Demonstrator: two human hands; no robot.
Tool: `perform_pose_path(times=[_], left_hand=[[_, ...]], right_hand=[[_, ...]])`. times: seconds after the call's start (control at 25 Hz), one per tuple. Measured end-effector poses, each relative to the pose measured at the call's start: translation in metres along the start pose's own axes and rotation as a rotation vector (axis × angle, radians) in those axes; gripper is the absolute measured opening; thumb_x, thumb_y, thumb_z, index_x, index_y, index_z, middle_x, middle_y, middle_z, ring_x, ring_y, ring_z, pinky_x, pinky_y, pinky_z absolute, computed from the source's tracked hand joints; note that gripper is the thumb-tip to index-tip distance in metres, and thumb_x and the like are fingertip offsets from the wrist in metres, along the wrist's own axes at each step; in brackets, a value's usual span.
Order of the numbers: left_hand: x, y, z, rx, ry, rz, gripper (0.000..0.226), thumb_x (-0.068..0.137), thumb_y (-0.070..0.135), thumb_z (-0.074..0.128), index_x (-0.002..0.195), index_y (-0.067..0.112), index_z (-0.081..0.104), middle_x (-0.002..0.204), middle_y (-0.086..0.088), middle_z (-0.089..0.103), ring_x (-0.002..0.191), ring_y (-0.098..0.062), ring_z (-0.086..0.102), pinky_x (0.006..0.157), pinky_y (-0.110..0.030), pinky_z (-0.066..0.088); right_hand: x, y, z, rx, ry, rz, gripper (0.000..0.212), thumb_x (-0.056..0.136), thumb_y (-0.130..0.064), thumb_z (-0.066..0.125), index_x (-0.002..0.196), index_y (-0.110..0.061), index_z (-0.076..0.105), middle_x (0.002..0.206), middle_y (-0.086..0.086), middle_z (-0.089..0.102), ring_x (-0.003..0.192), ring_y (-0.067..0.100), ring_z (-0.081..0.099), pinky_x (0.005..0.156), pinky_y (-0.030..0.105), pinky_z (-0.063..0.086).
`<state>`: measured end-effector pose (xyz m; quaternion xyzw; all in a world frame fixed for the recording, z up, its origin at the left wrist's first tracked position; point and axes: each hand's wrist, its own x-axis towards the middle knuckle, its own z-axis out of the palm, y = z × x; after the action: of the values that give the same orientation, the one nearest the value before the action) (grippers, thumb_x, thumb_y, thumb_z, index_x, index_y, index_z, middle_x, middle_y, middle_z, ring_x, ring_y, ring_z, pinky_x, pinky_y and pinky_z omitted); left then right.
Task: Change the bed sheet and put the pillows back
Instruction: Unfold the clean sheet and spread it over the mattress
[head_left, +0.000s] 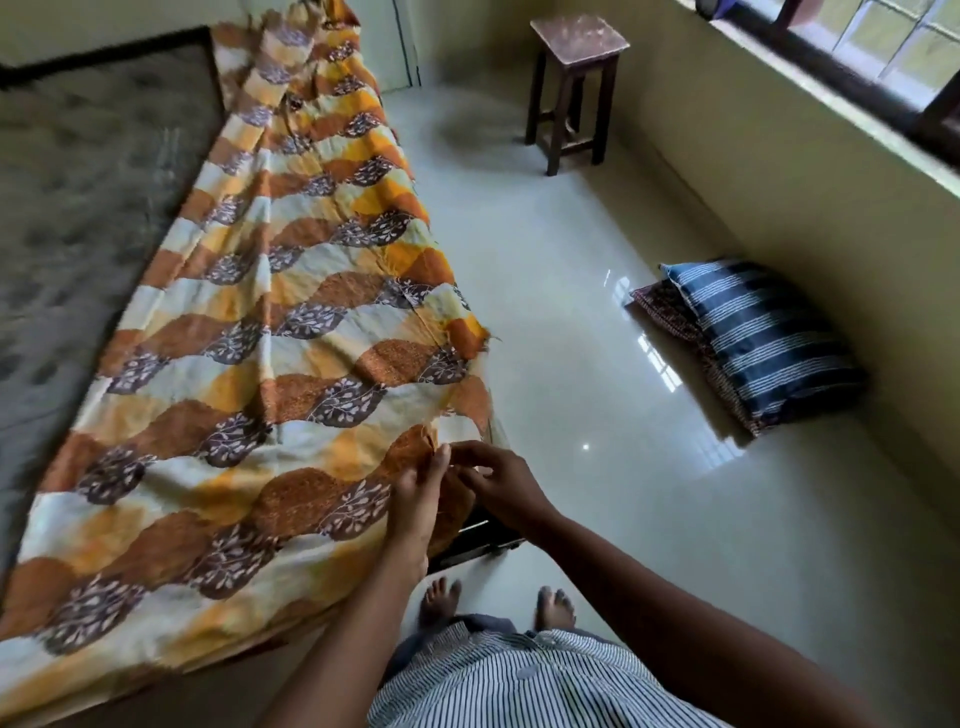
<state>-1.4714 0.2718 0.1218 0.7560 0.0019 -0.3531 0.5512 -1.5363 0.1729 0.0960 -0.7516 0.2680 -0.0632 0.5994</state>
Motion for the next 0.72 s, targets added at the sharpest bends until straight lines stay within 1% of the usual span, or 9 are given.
perform_pose_path(times=[0.12, 0.24, 0.32, 0.4, 0.48, 0.52, 0.6, 0.68, 0.72], left_hand=[[-0.003, -0.005, 0.008, 0.008, 0.134, -0.028, 0.028, 0.088, 0.039, 0.058, 0.101, 0.016, 0.066, 0.093, -0.005, 0.069, 0.091, -0.024, 0.063, 0.087, -0.043, 0.049], [-0.008, -0.008, 0.017, -0.058, 0.251, -0.041, 0.032, 0.093, 0.031, 0.053, 0.109, 0.006, 0.065, 0.101, -0.011, 0.067, 0.094, -0.028, 0.061, 0.086, -0.042, 0.048], [-0.012, -0.011, 0.022, -0.076, 0.262, -0.005, 0.022, 0.092, 0.032, 0.053, 0.096, 0.017, 0.07, 0.093, -0.006, 0.067, 0.089, -0.023, 0.06, 0.082, -0.038, 0.047], [-0.014, -0.014, 0.027, -0.085, 0.221, 0.015, 0.021, 0.091, 0.032, 0.055, 0.078, 0.026, 0.07, 0.088, -0.004, 0.067, 0.087, -0.023, 0.062, 0.082, -0.038, 0.047], [-0.014, -0.012, 0.032, -0.123, 0.161, 0.002, 0.017, 0.091, 0.027, 0.057, 0.085, 0.021, 0.071, 0.095, -0.009, 0.07, 0.095, -0.028, 0.064, 0.09, -0.044, 0.05], [-0.014, -0.008, 0.035, -0.162, 0.14, -0.003, 0.016, 0.09, 0.026, 0.058, 0.092, 0.015, 0.07, 0.098, -0.011, 0.07, 0.097, -0.03, 0.064, 0.091, -0.046, 0.05], [-0.014, 0.002, 0.04, -0.316, 0.128, -0.025, 0.017, 0.09, 0.021, 0.058, 0.099, 0.008, 0.065, 0.095, -0.01, 0.068, 0.091, -0.027, 0.063, 0.08, -0.041, 0.053], [-0.013, 0.015, 0.042, -0.459, 0.142, -0.014, 0.008, 0.092, 0.016, 0.053, 0.096, 0.014, 0.06, 0.088, -0.004, 0.067, 0.081, -0.018, 0.063, 0.074, -0.034, 0.051], [-0.013, 0.022, 0.043, -0.488, 0.144, 0.006, 0.007, 0.093, 0.016, 0.052, 0.095, 0.016, 0.058, 0.082, -0.001, 0.069, 0.077, -0.014, 0.064, 0.073, -0.031, 0.05]], right_hand=[[-0.006, 0.0, -0.003, 0.096, 0.009, 0.034, 0.026, 0.088, -0.006, 0.057, 0.11, -0.015, 0.067, 0.105, 0.001, 0.071, 0.088, -0.006, 0.063, 0.08, 0.012, 0.048], [-0.012, 0.003, -0.01, 0.277, 0.021, 0.129, 0.019, 0.089, -0.015, 0.061, 0.107, -0.014, 0.068, 0.104, 0.004, 0.071, 0.089, 0.006, 0.067, 0.08, 0.022, 0.053], [-0.014, -0.003, -0.019, 0.421, 0.015, 0.191, 0.024, 0.085, -0.025, 0.068, 0.104, -0.011, 0.069, 0.095, 0.004, 0.071, 0.084, 0.011, 0.068, 0.077, 0.027, 0.055], [-0.013, -0.007, -0.028, 0.339, 0.049, 0.211, 0.021, 0.076, -0.035, 0.075, 0.086, -0.016, 0.07, 0.079, -0.002, 0.068, 0.074, 0.01, 0.065, 0.069, 0.026, 0.054], [-0.008, -0.004, -0.033, 0.134, 0.103, 0.2, 0.018, 0.076, -0.039, 0.074, 0.077, -0.022, 0.069, 0.076, -0.003, 0.067, 0.073, 0.011, 0.063, 0.068, 0.027, 0.052], [-0.005, -0.001, -0.036, 0.139, 0.145, 0.242, 0.018, 0.081, -0.038, 0.07, 0.081, -0.02, 0.072, 0.079, 0.0, 0.069, 0.076, 0.015, 0.065, 0.073, 0.031, 0.054], [0.002, 0.011, -0.047, 0.446, 0.262, 0.404, 0.021, 0.088, -0.031, 0.062, 0.09, -0.013, 0.073, 0.083, 0.007, 0.07, 0.079, 0.022, 0.066, 0.076, 0.038, 0.055], [0.001, 0.022, -0.067, 0.786, 0.387, 0.489, 0.023, 0.092, -0.022, 0.057, 0.104, -0.004, 0.067, 0.084, 0.01, 0.064, 0.077, 0.019, 0.061, 0.065, 0.028, 0.053], [-0.002, 0.028, -0.078, 0.847, 0.451, 0.488, 0.024, 0.092, -0.019, 0.056, 0.108, -0.002, 0.064, 0.085, 0.011, 0.062, 0.078, 0.018, 0.06, 0.062, 0.024, 0.053]])
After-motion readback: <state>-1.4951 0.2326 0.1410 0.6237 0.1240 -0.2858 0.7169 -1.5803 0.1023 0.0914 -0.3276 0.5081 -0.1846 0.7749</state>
